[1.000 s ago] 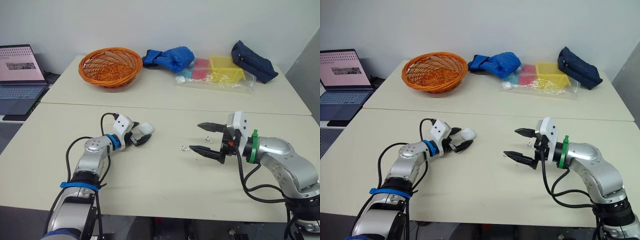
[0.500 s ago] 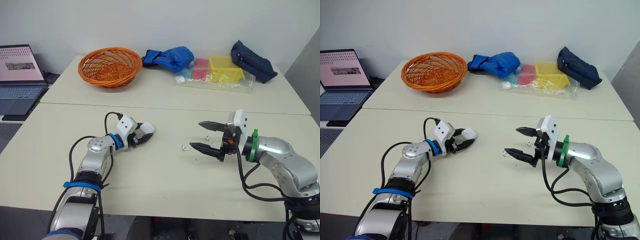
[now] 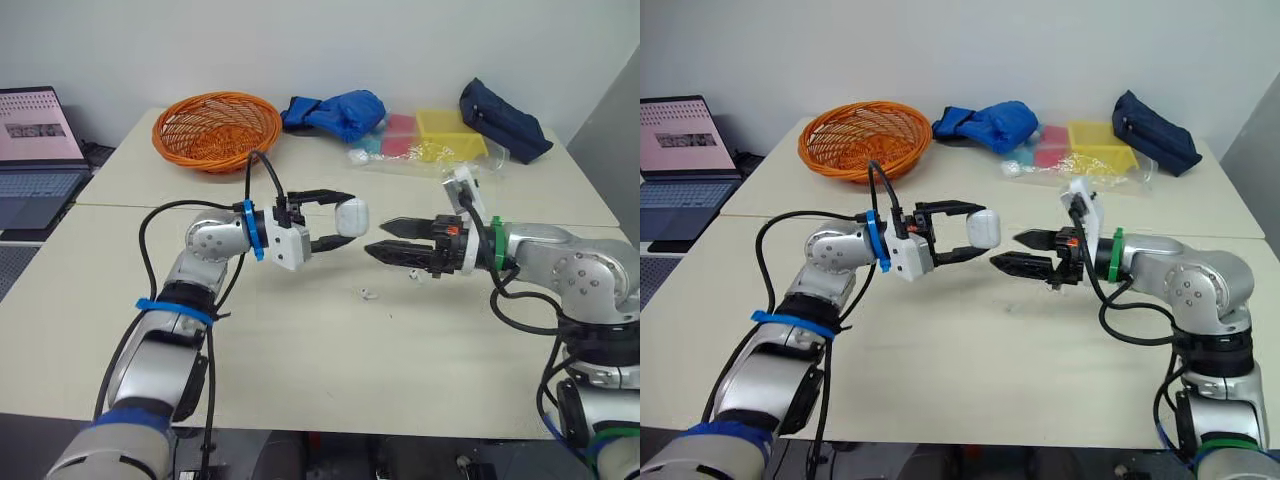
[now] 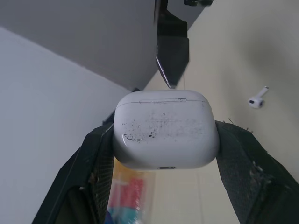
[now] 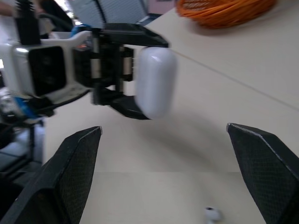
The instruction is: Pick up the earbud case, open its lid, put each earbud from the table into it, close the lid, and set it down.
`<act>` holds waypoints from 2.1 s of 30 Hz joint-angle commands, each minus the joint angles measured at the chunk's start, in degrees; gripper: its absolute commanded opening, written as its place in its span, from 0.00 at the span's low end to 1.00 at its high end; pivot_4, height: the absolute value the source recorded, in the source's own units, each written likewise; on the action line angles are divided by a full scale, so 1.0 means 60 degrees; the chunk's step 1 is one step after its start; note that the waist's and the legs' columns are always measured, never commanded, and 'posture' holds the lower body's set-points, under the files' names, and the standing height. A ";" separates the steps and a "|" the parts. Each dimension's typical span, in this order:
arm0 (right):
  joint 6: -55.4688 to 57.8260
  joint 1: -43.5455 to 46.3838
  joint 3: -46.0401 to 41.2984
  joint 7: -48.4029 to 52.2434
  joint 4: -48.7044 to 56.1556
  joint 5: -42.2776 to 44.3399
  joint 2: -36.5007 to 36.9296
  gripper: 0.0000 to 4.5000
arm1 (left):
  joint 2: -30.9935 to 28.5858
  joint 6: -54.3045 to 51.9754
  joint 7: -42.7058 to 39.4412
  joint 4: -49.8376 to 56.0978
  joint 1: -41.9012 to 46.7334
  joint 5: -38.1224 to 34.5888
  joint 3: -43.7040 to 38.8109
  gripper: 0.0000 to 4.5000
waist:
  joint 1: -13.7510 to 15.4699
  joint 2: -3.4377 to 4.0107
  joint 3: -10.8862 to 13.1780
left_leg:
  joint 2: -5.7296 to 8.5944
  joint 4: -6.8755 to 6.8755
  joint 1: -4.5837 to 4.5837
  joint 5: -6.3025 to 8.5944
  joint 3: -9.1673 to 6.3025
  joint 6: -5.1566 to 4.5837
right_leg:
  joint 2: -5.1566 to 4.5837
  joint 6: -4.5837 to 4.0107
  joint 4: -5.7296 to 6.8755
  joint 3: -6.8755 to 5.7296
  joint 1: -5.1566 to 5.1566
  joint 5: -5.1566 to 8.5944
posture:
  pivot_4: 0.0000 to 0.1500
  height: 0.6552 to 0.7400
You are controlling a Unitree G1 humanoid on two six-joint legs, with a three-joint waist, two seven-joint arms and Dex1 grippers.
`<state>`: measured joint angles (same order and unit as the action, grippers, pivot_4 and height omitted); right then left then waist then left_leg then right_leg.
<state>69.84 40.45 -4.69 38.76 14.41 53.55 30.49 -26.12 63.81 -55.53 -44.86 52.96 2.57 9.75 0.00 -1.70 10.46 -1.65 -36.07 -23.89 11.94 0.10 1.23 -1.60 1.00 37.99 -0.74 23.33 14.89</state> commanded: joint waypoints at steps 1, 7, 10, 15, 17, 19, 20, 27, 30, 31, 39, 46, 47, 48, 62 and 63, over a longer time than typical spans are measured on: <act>0.0352 0.0260 -0.0151 -0.0353 0.0119 0.0397 -0.0280 1.00 | 0.0143 0.1098 0.0363 -0.0664 0.0509 0.0048 0.0152 0.62 | -0.0007 0.0000 0.0000 | -0.0001 0.0001 0.0000 0.0001 0.0001 -0.0001 | 0.0000 0.0000 -0.0001 -0.0003 0.0000 0.0000 | 1.00 1.00; 0.0236 0.0457 -0.0112 -0.0943 -0.0105 0.0272 -0.0942 1.00 | 0.0260 0.1887 0.0773 -0.1217 0.0867 0.0174 0.0384 0.62 | -0.0022 0.0000 0.0000 | -0.0002 0.0000 -0.0004 0.0002 0.0008 -0.0004 | 0.0002 0.0004 0.0003 -0.0001 0.0010 -0.0001 | 1.00 1.00; 0.0203 0.0494 -0.0271 -0.1192 -0.0242 0.0251 -0.1101 1.00 | 0.0228 0.1980 0.0885 -0.1328 0.0900 0.0181 0.0487 0.62 | -0.0022 0.0000 0.0000 | -0.0002 -0.0001 -0.0006 0.0002 0.0004 -0.0004 | 0.0019 0.0005 0.0005 -0.0004 0.0010 0.0000 | 1.00 1.00; 0.0146 0.0476 -0.0278 -0.1295 -0.0341 0.0259 -0.1167 1.00 | 0.0215 0.2096 0.1096 -0.1418 0.1014 0.0164 0.0583 0.62 | -0.0022 0.0000 0.0000 | -0.0005 -0.0001 -0.0003 0.0002 0.0004 -0.0003 | 0.0029 0.0003 0.0007 -0.0002 0.0011 -0.0001 | 1.00 1.00; 0.0105 0.0485 -0.0294 -0.1345 -0.0442 0.0248 -0.1237 1.00 | 0.0232 0.2174 0.1173 -0.1455 0.1089 0.0124 0.0604 0.62 | -0.0022 0.0000 0.0000 | -0.0006 -0.0001 -0.0003 0.0002 0.0004 -0.0003 | 0.0034 0.0003 0.0008 -0.0002 0.0012 -0.0001 | 1.00 1.00; 0.0123 0.0541 -0.0409 -0.1462 -0.0579 0.0323 -0.1372 1.00 | 0.0220 0.2206 0.1240 -0.1515 0.1150 0.0137 0.0612 0.62 | -0.0022 0.0000 0.0000 | -0.0007 -0.0001 -0.0004 0.0002 0.0003 -0.0003 | 0.0036 0.0003 0.0008 -0.0003 0.0013 -0.0001 | 1.00 1.00; 0.0125 0.0575 -0.0458 -0.1473 -0.0652 0.0350 -0.1409 1.00 | 0.0216 0.2235 0.1291 -0.1573 0.1196 0.0189 0.0619 0.62 | -0.0023 0.0000 0.0000 | -0.0007 -0.0001 -0.0003 0.0002 0.0004 -0.0004 | 0.0037 0.0003 0.0010 -0.0002 0.0013 -0.0001 | 1.00 1.00; 0.0174 0.0600 -0.0610 -0.1639 -0.0819 0.0385 -0.1447 0.64 | 0.0233 0.2349 0.1436 -0.1647 0.1293 0.0232 0.0770 0.62 | -0.0023 0.0000 0.0000 | -0.0006 -0.0002 -0.0004 0.0002 0.0006 -0.0004 | 0.0038 0.0001 0.0011 0.0000 0.0014 -0.0003 | 1.00 1.00; 0.0221 0.0661 -0.0766 -0.1820 -0.0905 0.0460 -0.1558 0.41 | 0.0269 0.2306 0.1518 -0.1651 0.1304 0.0201 0.0784 0.62 | -0.0023 0.0000 0.0000 | -0.0007 -0.0002 -0.0003 0.0002 0.0006 -0.0004 | 0.0038 0.0000 0.0012 0.0000 0.0014 -0.0003 | 1.00 1.00; 0.0231 0.0677 -0.0774 -0.1827 -0.0913 0.0448 -0.1557 0.31 | 0.0280 0.2306 0.1529 -0.1640 0.1298 0.0197 0.0800 0.62 | -0.0025 0.0000 0.0000 | -0.0007 -0.0002 -0.0003 0.0002 0.0006 -0.0004 | 0.0038 0.0000 0.0014 0.0001 0.0014 -0.0003 | 1.00 1.00; 0.0334 0.0717 -0.0832 -0.1861 -0.0904 0.0565 -0.1542 0.21 | 0.0367 0.2246 0.1692 -0.1649 0.1379 0.0264 0.0832 0.62 | -0.0024 0.0000 0.0000 | -0.0007 -0.0003 -0.0003 0.0002 0.0008 -0.0004 | 0.0039 -0.0001 0.0015 0.0002 0.0016 -0.0004 | 1.00 1.00; 0.0201 0.0720 -0.0682 -0.1686 -0.0782 0.0446 -0.1396 0.21 | 0.0323 0.2191 0.1575 -0.1404 0.1306 0.0012 0.0922 0.62 | -0.0026 0.0000 0.0000 | -0.0007 -0.0003 -0.0003 0.0002 0.0007 -0.0004 | 0.0040 -0.0002 0.0017 0.0001 0.0016 -0.0004 | 1.00 1.00; 0.0185 0.0724 -0.0678 -0.1689 -0.0785 0.0429 -0.1391 0.21 | 0.0301 0.2167 0.1527 -0.1388 0.1306 -0.0039 0.0952 0.62 | -0.0026 0.0000 0.0000 | -0.0007 -0.0003 -0.0003 0.0002 0.0007 -0.0004 | 0.0040 -0.0002 0.0017 0.0002 0.0016 -0.0004 | 1.00 1.00; 0.0151 0.0731 -0.0682 -0.1711 -0.0802 0.0395 -0.1395 0.21 | 0.0265 0.2112 0.1387 -0.1345 0.1302 -0.0176 0.1033 0.62 | -0.0025 0.0000 0.0000 | -0.0007 -0.0003 -0.0003 0.0002 0.0007 -0.0004 | 0.0040 -0.0002 0.0017 0.0002 0.0016 -0.0004 | 1.00 1.00; -0.0455 0.0687 -0.0509 -0.1535 -0.0911 -0.0144 -0.1203 0.21 | -0.0189 0.1469 0.0262 -0.0835 0.1264 -0.1363 0.1291 1.00 | -0.0030 0.0001 0.0000 | -0.0007 -0.0006 -0.0002 0.0001 0.0006 -0.0004 | 0.0043 -0.0004 0.0021 0.0003 0.0016 -0.0005 | 1.00 1.00; -0.0700 0.0619 -0.0314 -0.1374 -0.0813 -0.0445 -0.1011 0.21 | -0.0257 0.1161 0.0066 -0.0725 0.1227 -0.1577 0.1247 1.00 | -0.0031 0.0001 0.0000 | -0.0008 -0.0006 -0.0001 0.0001 0.0006 -0.0004 | 0.0043 -0.0003 0.0022 0.0003 0.0016 -0.0005 | 1.00 1.00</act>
<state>68.56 43.50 -7.30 28.81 8.36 52.50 22.92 -26.85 72.84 -53.63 -51.66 59.32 -3.94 17.80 -0.18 -1.70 10.46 -1.71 -36.10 -23.90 11.95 0.13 1.21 -1.33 0.98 38.12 -0.72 23.43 14.86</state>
